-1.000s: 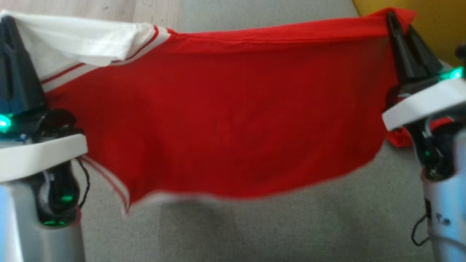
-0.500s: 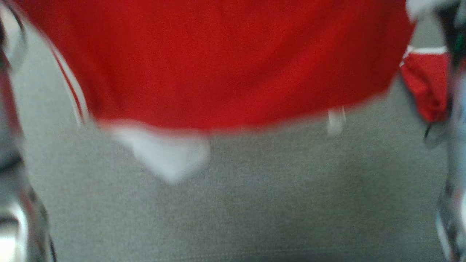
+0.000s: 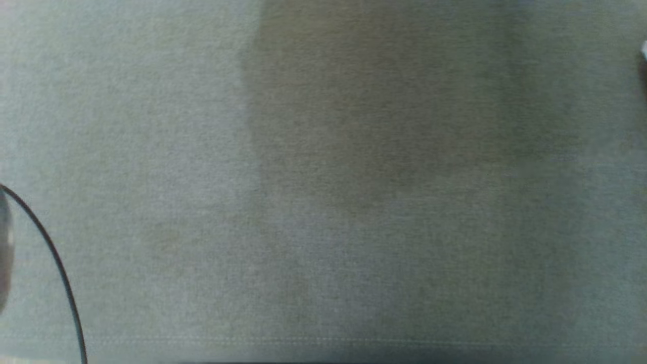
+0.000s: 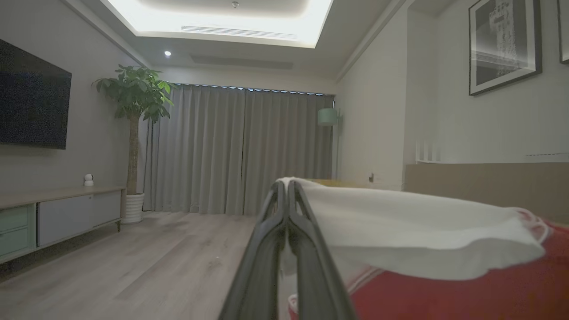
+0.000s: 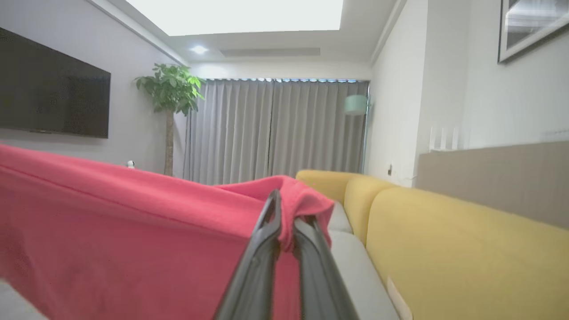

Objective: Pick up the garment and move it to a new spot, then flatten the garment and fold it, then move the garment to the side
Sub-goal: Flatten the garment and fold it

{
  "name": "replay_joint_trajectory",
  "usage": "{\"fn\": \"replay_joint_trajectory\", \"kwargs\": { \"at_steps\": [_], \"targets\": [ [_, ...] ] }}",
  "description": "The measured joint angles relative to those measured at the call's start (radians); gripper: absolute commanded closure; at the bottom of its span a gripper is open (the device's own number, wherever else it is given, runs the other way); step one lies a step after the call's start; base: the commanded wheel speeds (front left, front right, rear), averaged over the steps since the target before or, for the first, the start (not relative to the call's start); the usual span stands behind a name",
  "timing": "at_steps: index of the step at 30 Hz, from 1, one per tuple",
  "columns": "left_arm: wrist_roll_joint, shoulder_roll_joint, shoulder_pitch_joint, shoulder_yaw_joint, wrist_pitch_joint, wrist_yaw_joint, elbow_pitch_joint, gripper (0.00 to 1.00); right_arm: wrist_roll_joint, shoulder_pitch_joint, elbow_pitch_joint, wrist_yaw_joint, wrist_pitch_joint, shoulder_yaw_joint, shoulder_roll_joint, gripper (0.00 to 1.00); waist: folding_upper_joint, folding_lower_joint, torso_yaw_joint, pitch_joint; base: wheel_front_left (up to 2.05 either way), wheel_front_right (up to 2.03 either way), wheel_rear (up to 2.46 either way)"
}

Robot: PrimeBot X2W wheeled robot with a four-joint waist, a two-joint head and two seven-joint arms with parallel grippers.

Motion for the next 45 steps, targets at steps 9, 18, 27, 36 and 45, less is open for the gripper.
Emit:
{"fn": "replay_joint_trajectory", "kwargs": {
  "at_steps": [9,18,27,36,45],
  "targets": [
    [-0.108,-0.035,0.304,-0.121,-0.007,0.000,-0.081,1.00,0.013,0.189,0.228,0.000,-0.068,0.007,0.010,1.00,0.0000,0.0002,0.041,0.000,0.00,0.00,0.00],
    [-0.156,-0.012,0.733,-0.204,-0.007,0.000,-0.196,1.00,0.138,0.451,0.325,0.000,-0.057,0.179,0.007,1.00,0.0000,0.0000,0.057,-0.074,0.00,0.00,0.00],
    [-0.156,0.084,1.005,-0.327,-0.007,0.000,-0.306,1.00,0.343,0.653,0.230,0.000,0.119,0.470,-0.072,1.00,0.0000,-0.0001,0.059,-0.183,0.00,0.00,0.00],
    [-0.168,0.174,1.169,-0.426,-0.007,0.000,-0.340,1.00,0.610,0.822,-0.004,0.000,0.339,0.710,-0.236,1.00,0.0000,-0.0001,0.063,-0.284,0.00,0.00,0.00],
    [-0.175,0.243,1.374,-0.458,0.004,0.011,-0.443,1.00,0.824,1.004,-0.244,0.000,0.507,0.855,-0.390,1.00,0.0000,-0.0001,0.053,-0.405,0.00,0.00,0.00]
  ]
}}
